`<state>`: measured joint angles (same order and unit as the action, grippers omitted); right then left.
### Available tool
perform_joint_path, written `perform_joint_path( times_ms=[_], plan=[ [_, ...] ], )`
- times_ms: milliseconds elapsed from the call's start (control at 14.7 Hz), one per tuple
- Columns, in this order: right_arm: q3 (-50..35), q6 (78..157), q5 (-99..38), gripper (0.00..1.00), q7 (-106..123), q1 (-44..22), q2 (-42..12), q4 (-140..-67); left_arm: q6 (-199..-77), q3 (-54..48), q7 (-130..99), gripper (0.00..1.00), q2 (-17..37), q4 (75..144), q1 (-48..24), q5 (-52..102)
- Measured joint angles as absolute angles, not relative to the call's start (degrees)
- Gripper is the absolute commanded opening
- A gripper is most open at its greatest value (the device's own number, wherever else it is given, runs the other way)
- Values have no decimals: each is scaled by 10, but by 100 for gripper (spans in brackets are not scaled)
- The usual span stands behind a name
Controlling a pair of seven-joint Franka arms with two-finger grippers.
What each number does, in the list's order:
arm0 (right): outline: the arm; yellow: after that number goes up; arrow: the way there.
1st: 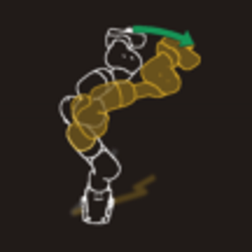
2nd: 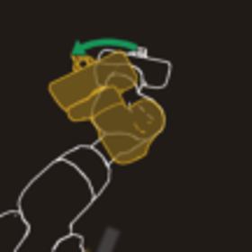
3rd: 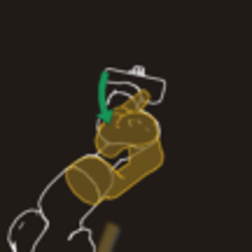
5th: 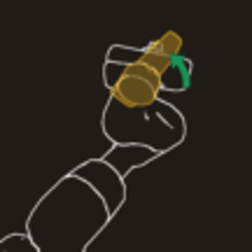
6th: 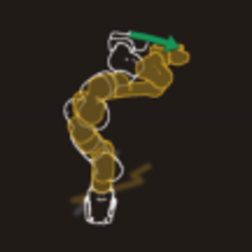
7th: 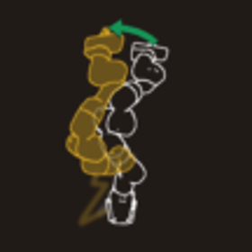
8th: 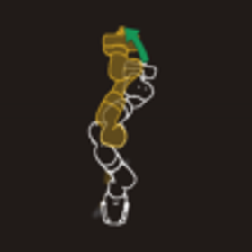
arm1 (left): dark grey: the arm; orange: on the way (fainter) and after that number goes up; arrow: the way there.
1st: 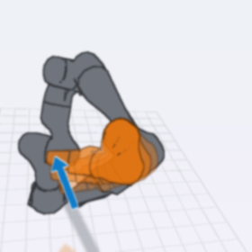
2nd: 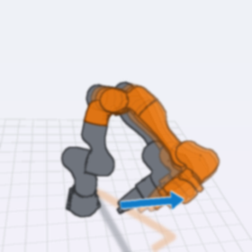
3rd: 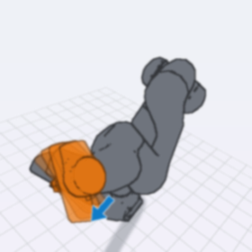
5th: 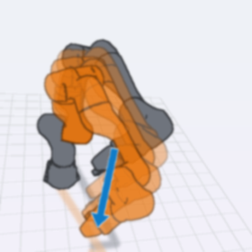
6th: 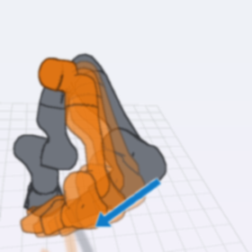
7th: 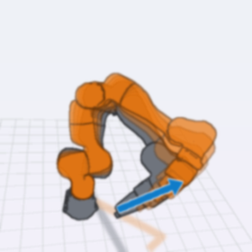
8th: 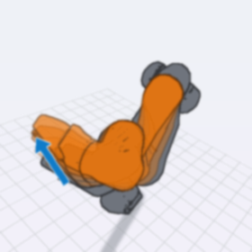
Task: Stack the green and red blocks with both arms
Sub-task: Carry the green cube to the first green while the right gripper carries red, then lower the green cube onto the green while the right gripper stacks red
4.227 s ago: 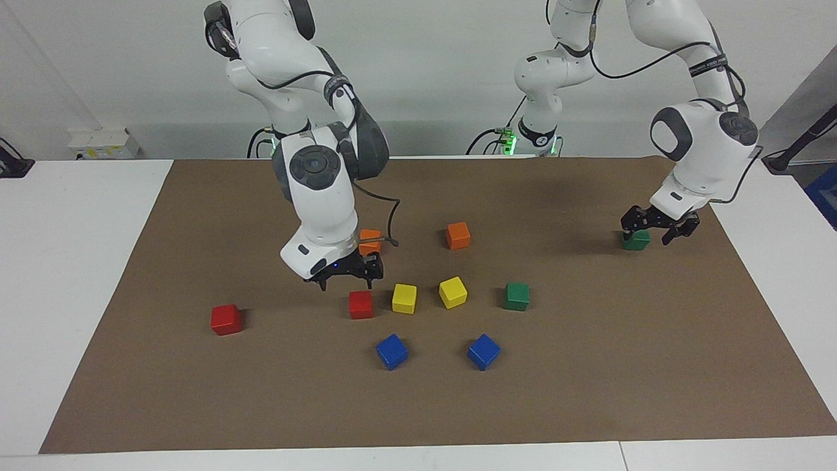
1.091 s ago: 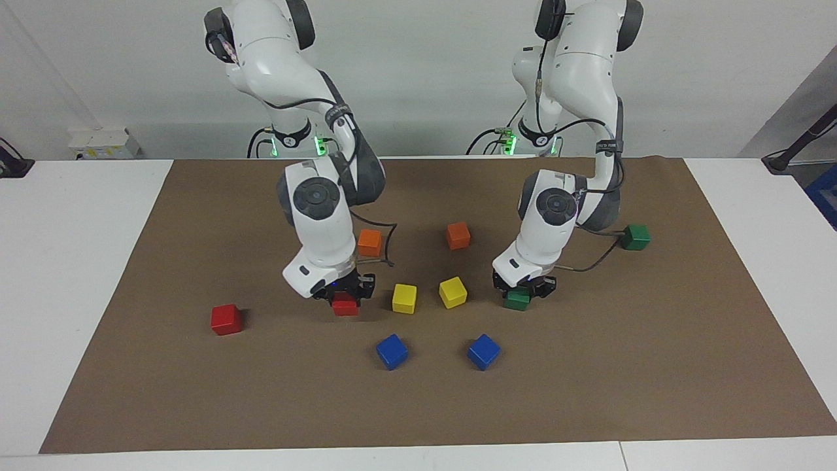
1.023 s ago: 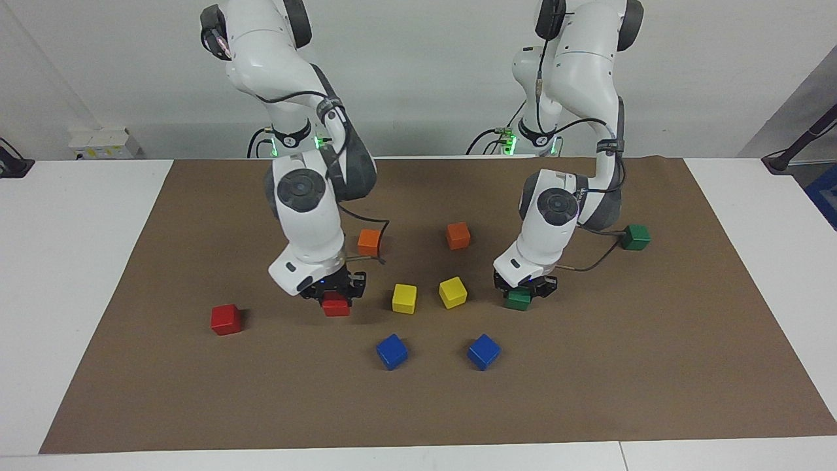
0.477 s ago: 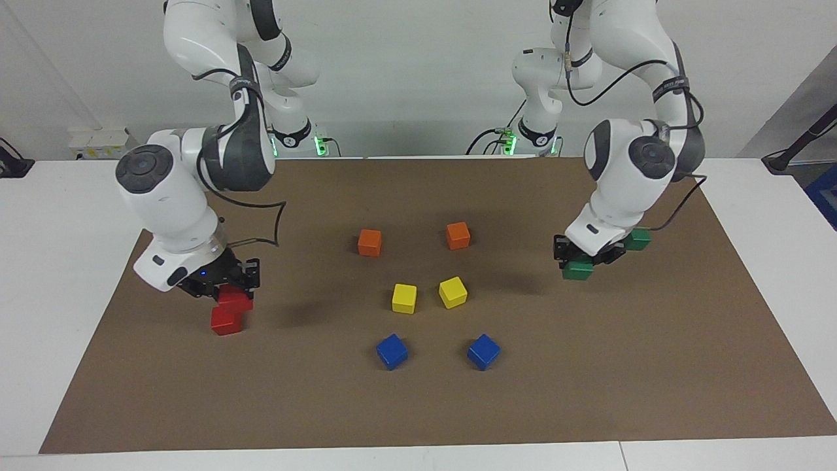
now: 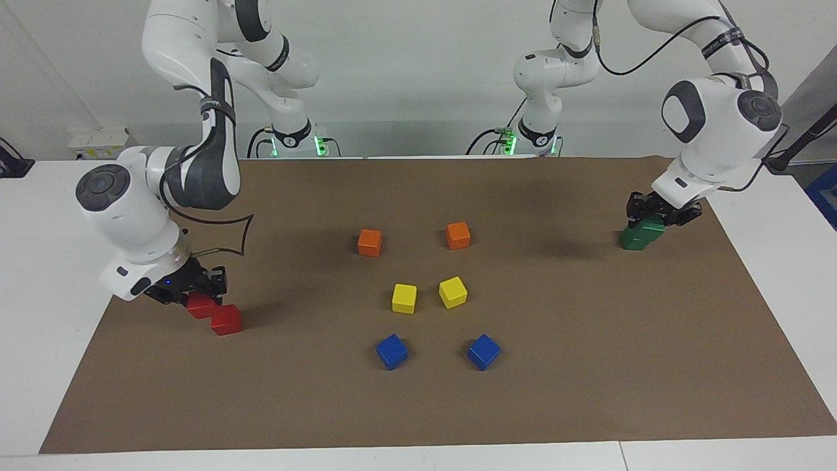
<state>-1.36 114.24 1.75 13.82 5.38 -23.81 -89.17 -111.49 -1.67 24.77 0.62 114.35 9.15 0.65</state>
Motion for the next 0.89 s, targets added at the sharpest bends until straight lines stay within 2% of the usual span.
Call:
perform_joint_path(
  times_ms=[341, 886],
  plan=[
    [-15, 1204, 16, 0, 138, 54, -238, -947, -1247, -17, 309, 0, -16, 1267, 136, 19],
    [-14, 1220, 16, 0, 138, 59, -229, -978, -1308, -17, 321, 0, -17, 1313, 162, 42]
  ],
)
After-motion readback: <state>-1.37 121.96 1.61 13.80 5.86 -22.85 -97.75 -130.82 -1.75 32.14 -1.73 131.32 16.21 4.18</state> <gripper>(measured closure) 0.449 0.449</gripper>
